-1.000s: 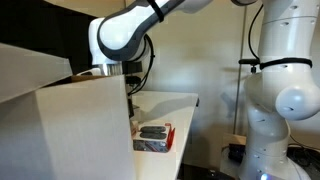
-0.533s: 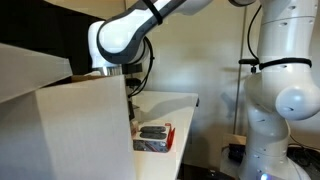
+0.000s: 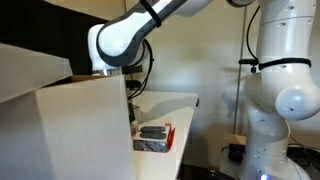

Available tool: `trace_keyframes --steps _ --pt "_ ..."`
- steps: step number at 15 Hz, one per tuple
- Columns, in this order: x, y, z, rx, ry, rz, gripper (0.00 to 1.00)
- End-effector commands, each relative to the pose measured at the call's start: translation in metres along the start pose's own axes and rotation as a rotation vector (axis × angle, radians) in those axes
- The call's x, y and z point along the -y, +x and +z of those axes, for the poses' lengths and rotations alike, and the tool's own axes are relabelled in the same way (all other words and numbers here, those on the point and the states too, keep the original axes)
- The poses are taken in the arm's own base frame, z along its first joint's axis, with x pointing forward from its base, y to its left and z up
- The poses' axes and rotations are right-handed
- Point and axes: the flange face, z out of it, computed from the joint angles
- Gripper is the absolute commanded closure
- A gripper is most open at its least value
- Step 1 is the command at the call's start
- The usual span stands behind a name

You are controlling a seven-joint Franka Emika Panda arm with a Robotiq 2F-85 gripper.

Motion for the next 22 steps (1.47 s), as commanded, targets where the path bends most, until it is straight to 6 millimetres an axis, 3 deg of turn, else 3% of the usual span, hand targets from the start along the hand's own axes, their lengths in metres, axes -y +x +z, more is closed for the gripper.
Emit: trace_keyframes --steps 1,8,9,10,12,14,22 --pt "-0.0001 -0.0022 0.0052 -0.008 -0.013 0.005 0.0" --pt "-0.0029 -0.0013 0.012 -0.007 0.001 0.003 0.0" --pt "-0.0031 -0.0012 0.0128 -0.007 0.002 0.003 0.05" --pt "-0.0035 -0.0012 0.0135 -0.007 0.001 0.003 0.27" --pt "-0.0055 -0.0017 0.0143 -0.007 -0.001 0.005 0.3" --pt "-0.0074 -0.0024 0.0135 -0.009 -0.004 0.006 0.39" --pt "-0.0093 -0.002 0.006 -0.002 -0.011 0.011 0.39"
